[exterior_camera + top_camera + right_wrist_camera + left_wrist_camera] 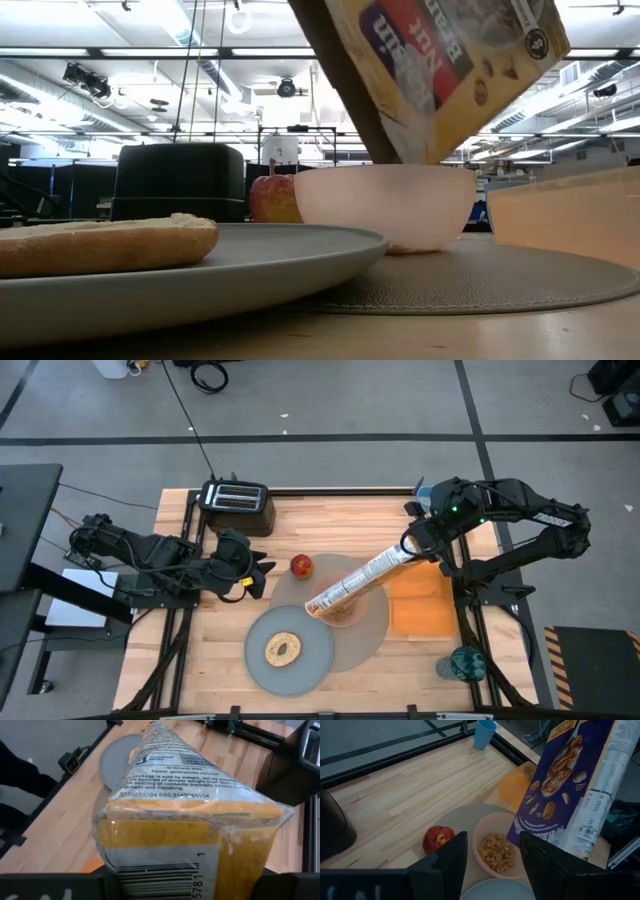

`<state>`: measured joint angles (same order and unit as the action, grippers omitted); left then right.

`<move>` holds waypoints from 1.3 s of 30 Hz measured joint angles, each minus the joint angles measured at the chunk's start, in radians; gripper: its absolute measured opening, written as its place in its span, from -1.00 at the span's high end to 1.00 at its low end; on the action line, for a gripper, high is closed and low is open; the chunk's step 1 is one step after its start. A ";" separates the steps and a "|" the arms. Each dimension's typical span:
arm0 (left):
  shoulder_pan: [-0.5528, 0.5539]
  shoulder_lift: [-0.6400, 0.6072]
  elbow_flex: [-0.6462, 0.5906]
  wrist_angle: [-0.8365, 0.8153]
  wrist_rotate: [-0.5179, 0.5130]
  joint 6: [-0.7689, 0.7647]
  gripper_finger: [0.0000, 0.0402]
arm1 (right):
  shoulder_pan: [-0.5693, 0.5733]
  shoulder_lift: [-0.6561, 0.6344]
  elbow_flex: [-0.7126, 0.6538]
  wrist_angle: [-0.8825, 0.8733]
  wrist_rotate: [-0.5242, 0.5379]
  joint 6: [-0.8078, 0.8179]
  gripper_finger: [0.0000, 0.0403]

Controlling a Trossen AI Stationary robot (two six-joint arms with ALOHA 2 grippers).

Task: Arrange a breakfast setting
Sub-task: Pour the cereal from the yellow cereal box into the light orange bowl

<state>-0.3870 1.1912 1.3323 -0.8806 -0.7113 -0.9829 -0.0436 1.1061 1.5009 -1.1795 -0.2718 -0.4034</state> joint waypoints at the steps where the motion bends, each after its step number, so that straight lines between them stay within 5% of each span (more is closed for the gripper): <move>1: 0.000 0.000 0.000 0.000 0.000 0.000 0.07 | 0.001 0.001 0.000 -0.005 0.015 0.000 0.24; 39: 0.004 0.000 0.000 0.018 0.017 -0.004 0.07 | 0.011 0.044 -0.001 0.017 0.041 -0.019 0.24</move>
<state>-0.3828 1.1908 1.3323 -0.8631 -0.6943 -0.9867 -0.0329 1.1498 1.4998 -1.1627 -0.2310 -0.4220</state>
